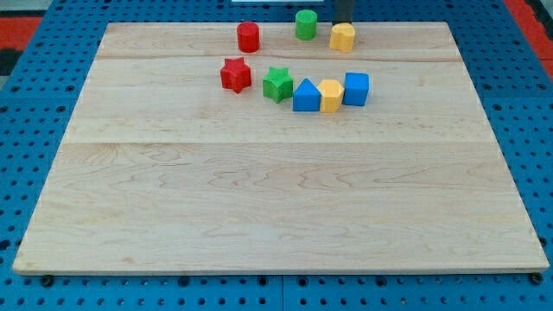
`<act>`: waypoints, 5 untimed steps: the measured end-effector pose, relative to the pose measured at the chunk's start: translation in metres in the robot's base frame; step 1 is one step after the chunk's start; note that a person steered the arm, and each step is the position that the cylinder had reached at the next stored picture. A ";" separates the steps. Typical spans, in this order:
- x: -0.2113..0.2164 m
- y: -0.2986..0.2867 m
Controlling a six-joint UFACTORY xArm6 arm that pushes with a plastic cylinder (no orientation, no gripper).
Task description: Move the yellow heart to the blue cube
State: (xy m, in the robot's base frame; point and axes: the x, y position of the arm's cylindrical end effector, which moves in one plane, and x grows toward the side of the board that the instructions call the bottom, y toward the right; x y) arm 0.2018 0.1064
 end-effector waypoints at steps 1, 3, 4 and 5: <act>0.032 0.001; 0.084 0.028; 0.098 0.020; 0.048 0.048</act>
State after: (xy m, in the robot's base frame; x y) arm 0.2501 0.1549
